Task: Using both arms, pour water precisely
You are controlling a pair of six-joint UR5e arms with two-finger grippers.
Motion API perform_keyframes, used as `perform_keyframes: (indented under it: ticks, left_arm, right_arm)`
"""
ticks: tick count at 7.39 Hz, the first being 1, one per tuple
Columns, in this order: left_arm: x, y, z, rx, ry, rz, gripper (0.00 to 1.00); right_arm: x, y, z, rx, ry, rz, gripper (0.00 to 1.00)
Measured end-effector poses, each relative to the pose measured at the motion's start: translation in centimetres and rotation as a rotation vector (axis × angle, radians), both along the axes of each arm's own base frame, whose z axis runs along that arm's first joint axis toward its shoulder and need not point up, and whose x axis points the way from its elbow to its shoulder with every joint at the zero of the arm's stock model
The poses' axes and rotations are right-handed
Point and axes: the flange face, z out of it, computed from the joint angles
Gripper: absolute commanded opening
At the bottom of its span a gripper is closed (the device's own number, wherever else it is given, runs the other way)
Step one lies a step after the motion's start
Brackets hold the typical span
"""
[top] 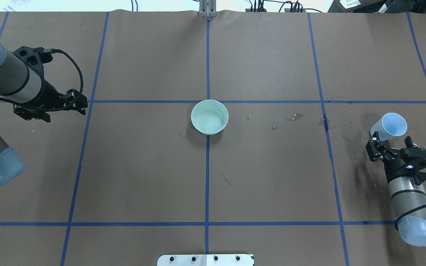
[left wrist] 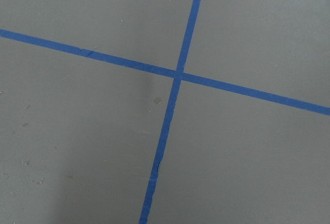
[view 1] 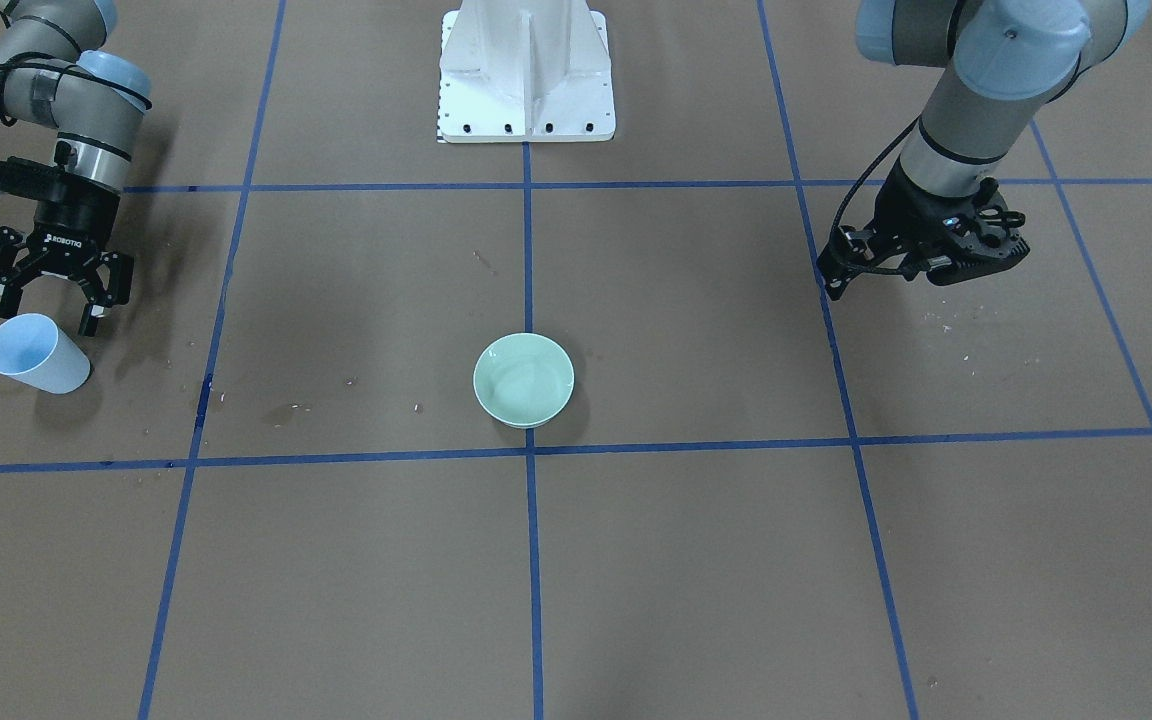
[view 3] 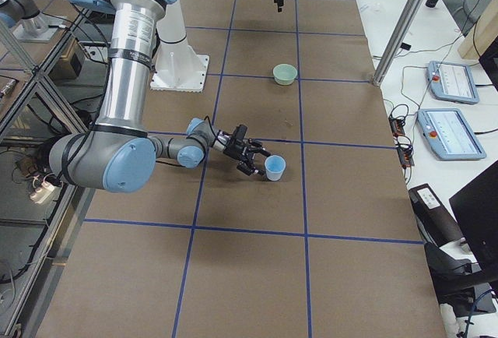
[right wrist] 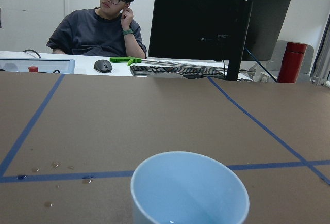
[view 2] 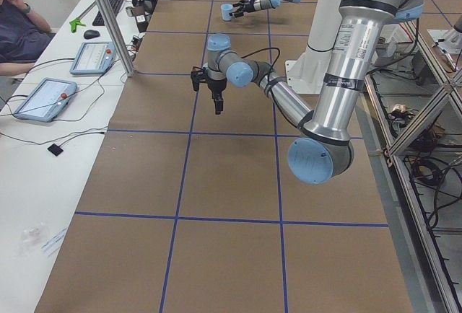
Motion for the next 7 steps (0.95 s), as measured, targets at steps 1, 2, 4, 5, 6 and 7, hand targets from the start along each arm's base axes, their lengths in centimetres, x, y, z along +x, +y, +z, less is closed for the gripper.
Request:
perform_keyframes:
  ticks: [1,2,4,5,6,7]
  left_arm:
    - [0.0,0.0,0.0,-0.002,-0.002,0.000,1.00]
    - [0.0,0.0,0.0,-0.002,-0.002,0.000,1.00]
    - [-0.1,0.1,-0.2,0.000,-0.001,0.000,1.00]
    - [-0.2,0.2,-0.2,-0.001,-0.001,0.000,1.00]
    - [-0.4,0.4,-0.1,-0.001,-0.002,-0.001,1.00]
    - [-0.5,0.5,0.0,-0.002,-0.002,-0.001,1.00]
  right_arm:
    - [0.1,0.5,0.1,0.003,0.004,-0.011,0.99]
    - [0.6,1.2,0.0,0.005,0.009,-0.022,0.99]
    - [3.7,2.4,-1.2,0.007,0.011,-0.040,0.99]
    - [5.3,2.8,-2.5,0.007,0.004,-0.045,0.99]
    - [6.7,3.1,-4.0,0.002,-0.001,-0.055,0.99]
    - [7.9,3.3,-5.9,-0.007,0.005,-0.078,0.99]
